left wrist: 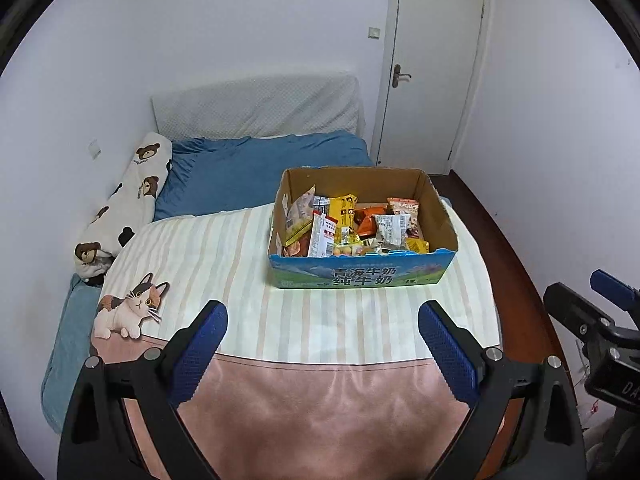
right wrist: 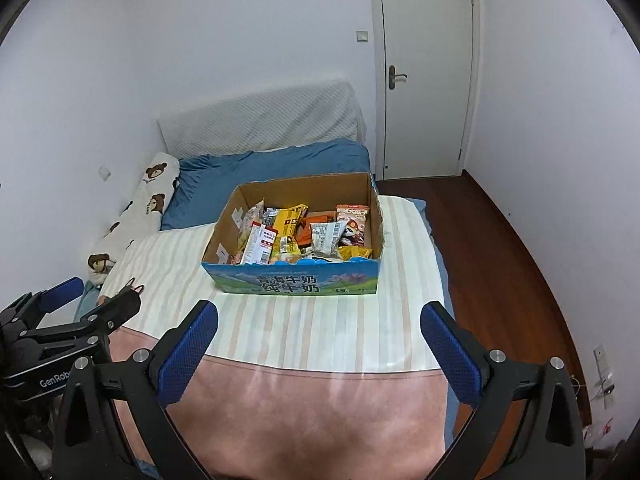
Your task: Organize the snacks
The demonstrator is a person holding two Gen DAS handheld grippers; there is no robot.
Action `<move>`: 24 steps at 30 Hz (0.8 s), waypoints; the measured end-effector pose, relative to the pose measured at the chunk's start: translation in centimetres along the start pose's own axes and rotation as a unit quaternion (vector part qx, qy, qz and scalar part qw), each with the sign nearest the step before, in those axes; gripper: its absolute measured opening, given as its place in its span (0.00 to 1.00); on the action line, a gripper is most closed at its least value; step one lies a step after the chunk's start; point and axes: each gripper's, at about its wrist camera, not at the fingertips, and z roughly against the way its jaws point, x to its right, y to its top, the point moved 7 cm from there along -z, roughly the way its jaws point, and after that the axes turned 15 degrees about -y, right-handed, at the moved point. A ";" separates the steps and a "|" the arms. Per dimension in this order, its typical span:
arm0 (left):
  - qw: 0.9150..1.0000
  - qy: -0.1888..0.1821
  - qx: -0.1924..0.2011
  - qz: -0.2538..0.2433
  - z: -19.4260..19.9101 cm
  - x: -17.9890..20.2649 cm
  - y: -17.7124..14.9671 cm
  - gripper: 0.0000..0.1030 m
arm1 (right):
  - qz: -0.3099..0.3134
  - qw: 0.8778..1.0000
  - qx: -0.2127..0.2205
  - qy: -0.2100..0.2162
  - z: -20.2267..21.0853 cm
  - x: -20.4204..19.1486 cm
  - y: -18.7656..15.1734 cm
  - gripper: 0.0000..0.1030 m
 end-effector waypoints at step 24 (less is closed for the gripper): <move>0.999 0.036 -0.005 0.003 -7.0 -2.0 3.7 1.00 | -0.021 0.999 -0.016 -0.024 -8.7 -0.7 4.3 1.00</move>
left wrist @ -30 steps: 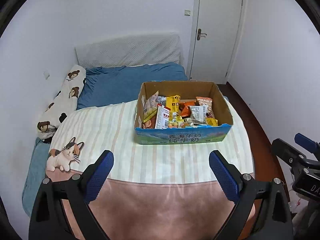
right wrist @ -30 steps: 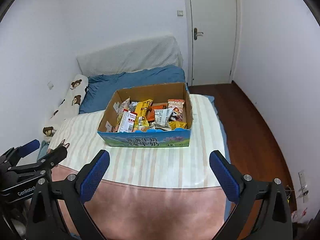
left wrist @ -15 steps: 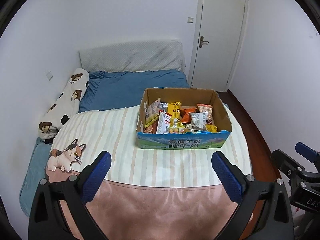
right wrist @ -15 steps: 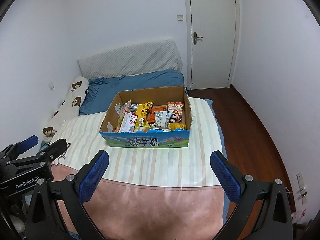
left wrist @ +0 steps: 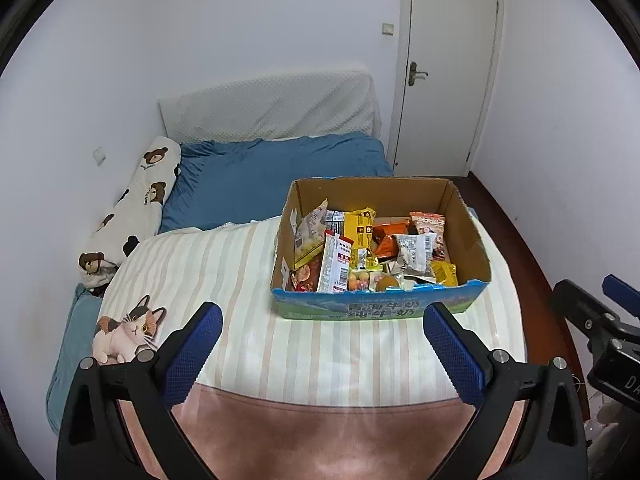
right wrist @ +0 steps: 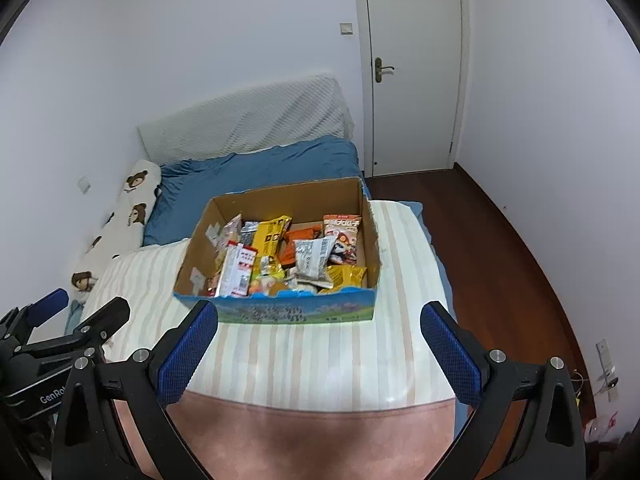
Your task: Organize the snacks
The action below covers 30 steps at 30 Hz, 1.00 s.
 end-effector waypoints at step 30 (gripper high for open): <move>0.999 -0.011 -0.045 0.020 -7.1 -0.9 1.8 1.00 | -0.012 0.999 -0.035 -0.037 -7.5 -0.3 1.3 1.00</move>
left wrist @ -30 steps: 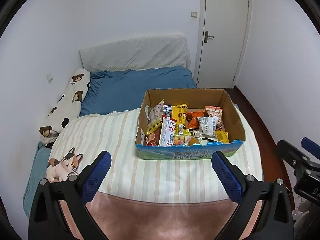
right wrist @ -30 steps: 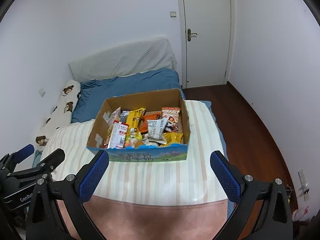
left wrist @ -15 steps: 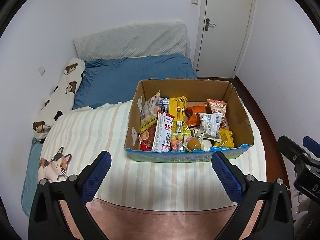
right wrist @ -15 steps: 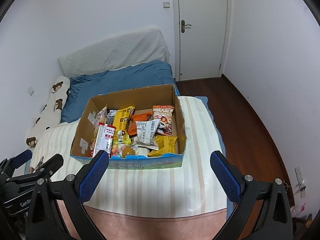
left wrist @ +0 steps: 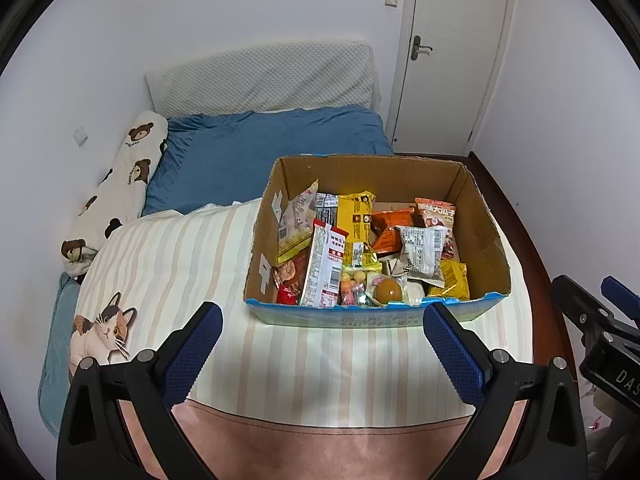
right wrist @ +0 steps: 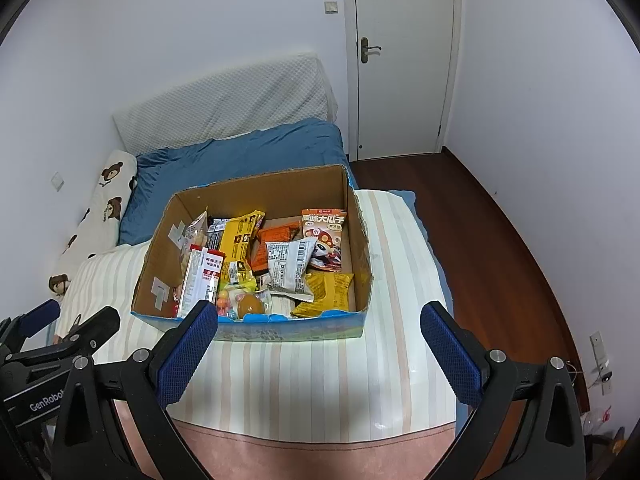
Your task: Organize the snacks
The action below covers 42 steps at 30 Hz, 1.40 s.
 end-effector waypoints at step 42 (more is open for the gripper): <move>1.000 0.004 0.012 -0.017 1.5 0.1 0.4 1.00 | 0.003 1.000 0.016 -0.005 1.7 0.8 0.3 1.00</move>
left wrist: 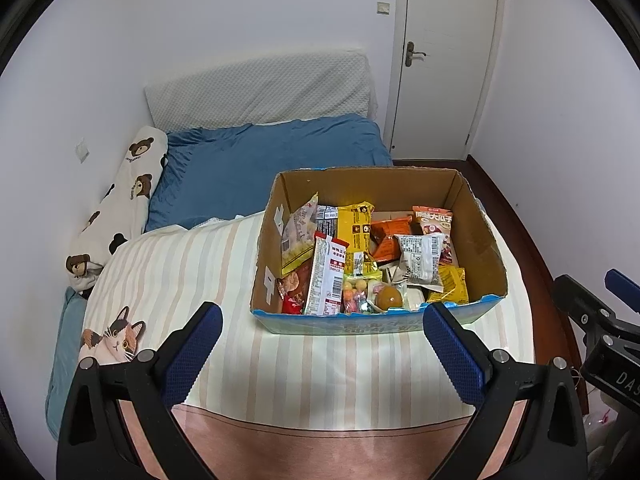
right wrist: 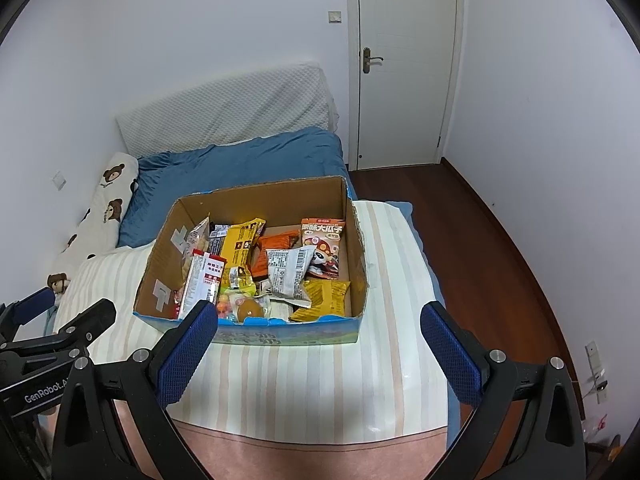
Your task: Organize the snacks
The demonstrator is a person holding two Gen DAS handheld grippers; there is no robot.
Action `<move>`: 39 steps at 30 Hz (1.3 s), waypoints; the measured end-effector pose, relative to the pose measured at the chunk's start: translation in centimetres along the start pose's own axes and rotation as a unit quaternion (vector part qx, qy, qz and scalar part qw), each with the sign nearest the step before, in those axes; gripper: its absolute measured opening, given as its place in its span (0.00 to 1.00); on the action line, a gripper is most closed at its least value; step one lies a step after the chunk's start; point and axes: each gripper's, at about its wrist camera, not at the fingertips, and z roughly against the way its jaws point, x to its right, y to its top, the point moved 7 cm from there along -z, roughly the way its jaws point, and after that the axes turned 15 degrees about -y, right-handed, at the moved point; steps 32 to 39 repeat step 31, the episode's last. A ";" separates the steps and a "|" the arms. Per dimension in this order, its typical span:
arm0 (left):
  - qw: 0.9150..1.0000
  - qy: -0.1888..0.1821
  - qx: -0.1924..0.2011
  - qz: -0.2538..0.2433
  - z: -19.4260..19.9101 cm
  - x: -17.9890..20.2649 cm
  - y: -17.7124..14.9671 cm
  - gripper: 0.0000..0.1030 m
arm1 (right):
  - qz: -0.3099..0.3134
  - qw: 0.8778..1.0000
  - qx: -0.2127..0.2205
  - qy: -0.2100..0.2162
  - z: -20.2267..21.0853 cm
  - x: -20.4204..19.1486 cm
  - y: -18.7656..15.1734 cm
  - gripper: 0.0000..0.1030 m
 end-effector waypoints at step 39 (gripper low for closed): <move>1.000 -0.012 0.013 -0.014 0.9 0.6 0.7 1.00 | 0.005 1.000 0.008 0.007 0.5 -0.2 0.3 1.00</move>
